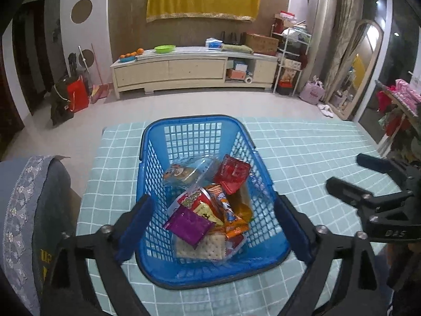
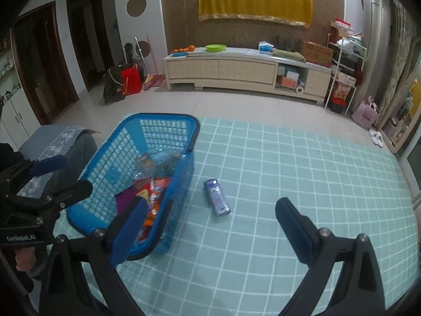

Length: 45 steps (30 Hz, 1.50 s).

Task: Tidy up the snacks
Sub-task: 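Move the right gripper down to the purple Doublemint gum tube, then grasp the Doublemint gum tube with the right gripper and lift it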

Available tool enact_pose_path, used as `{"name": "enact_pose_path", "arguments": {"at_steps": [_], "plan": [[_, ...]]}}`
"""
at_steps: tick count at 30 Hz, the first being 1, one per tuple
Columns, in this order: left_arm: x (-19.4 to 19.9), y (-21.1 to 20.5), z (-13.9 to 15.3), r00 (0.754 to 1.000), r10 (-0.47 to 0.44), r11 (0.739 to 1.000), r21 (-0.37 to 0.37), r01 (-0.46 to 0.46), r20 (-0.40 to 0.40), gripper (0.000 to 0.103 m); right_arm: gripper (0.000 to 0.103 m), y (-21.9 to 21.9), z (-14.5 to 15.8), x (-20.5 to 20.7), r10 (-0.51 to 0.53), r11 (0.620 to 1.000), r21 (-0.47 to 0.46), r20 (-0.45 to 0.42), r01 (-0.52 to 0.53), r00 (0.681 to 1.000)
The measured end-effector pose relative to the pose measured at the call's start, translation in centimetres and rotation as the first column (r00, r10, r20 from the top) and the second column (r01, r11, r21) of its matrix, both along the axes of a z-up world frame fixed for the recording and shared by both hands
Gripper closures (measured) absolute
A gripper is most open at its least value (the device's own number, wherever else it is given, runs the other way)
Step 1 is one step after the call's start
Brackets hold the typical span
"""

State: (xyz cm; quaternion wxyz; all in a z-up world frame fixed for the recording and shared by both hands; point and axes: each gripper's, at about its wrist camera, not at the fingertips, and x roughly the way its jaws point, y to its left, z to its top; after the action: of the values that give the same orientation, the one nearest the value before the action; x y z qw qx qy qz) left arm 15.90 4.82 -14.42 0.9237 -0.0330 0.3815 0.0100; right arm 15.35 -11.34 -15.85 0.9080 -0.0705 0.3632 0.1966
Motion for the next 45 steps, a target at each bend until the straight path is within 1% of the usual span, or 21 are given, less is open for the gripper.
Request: {"name": "enact_pose_path", "arguments": {"at_steps": [1, 5, 8, 11, 15, 19, 21, 22, 25, 28, 30, 31, 33, 35, 40, 41, 43, 45], "plan": [[0.6, 0.0, -0.3, 1.0, 0.013, 1.0, 0.006, -0.013, 0.0, 0.0, 0.004, -0.2, -0.2, 0.3, 0.005, 1.0, -0.002, 0.003, -0.005, 1.0], [2.1, 0.0, -1.4, 1.0, 0.022, 1.0, 0.003, -0.022, 0.002, 0.0, 0.004, -0.6, -0.8, 1.7, 0.031, 0.999, -0.024, 0.035, -0.03, 0.999], [3.6, 0.1, -2.0, 0.998, 0.065, 0.998, 0.009, -0.065, 0.0, 0.0, 0.004, -1.1, -1.6, 3.1, 0.038, 0.999, -0.029, 0.045, -0.037, 0.998], [4.6, 0.1, -2.5, 0.997, 0.071, 0.997, 0.01, -0.071, 0.001, 0.0, 0.004, -1.3, -3.1, 4.9, 0.05, 0.998, -0.049, 0.031, -0.049, 0.998], [5.9, 0.5, -3.6, 0.994, 0.11, 0.993, 0.041, -0.11, -0.015, 0.0, 0.004, -1.2, -5.2, 6.5, 0.068, 0.996, -0.053, 0.008, -0.067, 0.998], [6.7, 1.0, -4.9, 0.992, 0.121, 0.993, 0.021, -0.12, -0.038, 0.0, 0.004, -0.7, -6.8, 6.5, 0.109, 0.993, -0.051, 0.006, -0.108, 0.994], [7.0, 1.1, -5.2, 0.992, 0.121, 0.992, 0.026, -0.12, -0.044, 0.0, 0.004, -0.5, -7.7, 6.5, 0.12, 0.991, -0.057, 0.009, -0.119, 0.993], [7.1, 1.1, -5.4, 0.991, 0.124, 0.992, 0.025, -0.123, -0.046, 0.0, 0.004, -0.3, -8.1, 6.6, 0.124, 0.991, -0.055, 0.0, -0.124, 0.992], [7.0, 1.5, -5.3, 0.992, 0.118, 0.993, -0.009, -0.118, -0.041, 0.0, 0.004, 0.1, -8.9, 7.3, 0.144, 0.989, -0.041, -0.037, -0.145, 0.989], [7.3, 1.8, -5.7, 0.99, 0.128, 0.991, -0.024, -0.13, -0.064, 0.0, 0.006, 0.2, -9.8, 7.8, 0.142, 0.988, -0.051, -0.051, -0.145, 0.989], [7.4, 1.8, -5.8, 0.988, 0.131, 0.991, -0.029, -0.134, -0.075, 0.0, 0.011, 0.5, -10.7, 7.8, 0.157, 0.983, -0.09, -0.063, -0.162, 0.986], [7.4, 1.8, -5.9, 0.988, 0.132, 0.99, -0.029, -0.134, -0.083, 0.0, 0.019, 0.6, -11.1, 7.8, 0.165, 0.98, -0.097, -0.07, -0.171, 0.984], [7.5, 1.6, -6.0, 0.988, 0.125, 0.992, -0.021, -0.128, -0.09, 0.0, 0.024, 0.8, -11.9, 7.8, 0.174, 0.978, -0.096, -0.093, -0.183, 0.98], [7.6, 1.4, -6.1, 0.989, 0.116, 0.993, -0.018, -0.119, -0.093, 0.0, 0.028, 1.2, -12.6, 8.0, 0.183, 0.974, -0.115, -0.116, -0.196, 0.976], [7.8, 1.4, -6.1, 0.987, 0.118, 0.992, -0.026, -0.122, -0.112, 0.0, 0.037, 2.0, -13.9, 8.3, 0.204, 0.967, -0.123, -0.139, -0.221, 0.969], [7.8, 1.4, -6.2, 0.986, 0.123, 0.992, -0.026, -0.126, -0.113, 0.0, 0.041, 2.1, -14.1, 8.4, 0.206, 0.966, -0.128, -0.143, -0.224, 0.968], [7.8, 1.3, -6.1, 0.986, 0.122, 0.992, -0.021, -0.125, -0.112, 0.0, 0.045, 2.4, -14.4, 8.6, 0.213, 0.963, -0.138, -0.139, -0.232, 0.967], [7.9, 1.1, -6.2, 0.986, 0.121, 0.992, -0.009, -0.122, -0.111, 0.0, 0.054, 2.6, -14.7, 8.6, 0.22, 0.96, -0.143, -0.138, -0.239, 0.966]]}}
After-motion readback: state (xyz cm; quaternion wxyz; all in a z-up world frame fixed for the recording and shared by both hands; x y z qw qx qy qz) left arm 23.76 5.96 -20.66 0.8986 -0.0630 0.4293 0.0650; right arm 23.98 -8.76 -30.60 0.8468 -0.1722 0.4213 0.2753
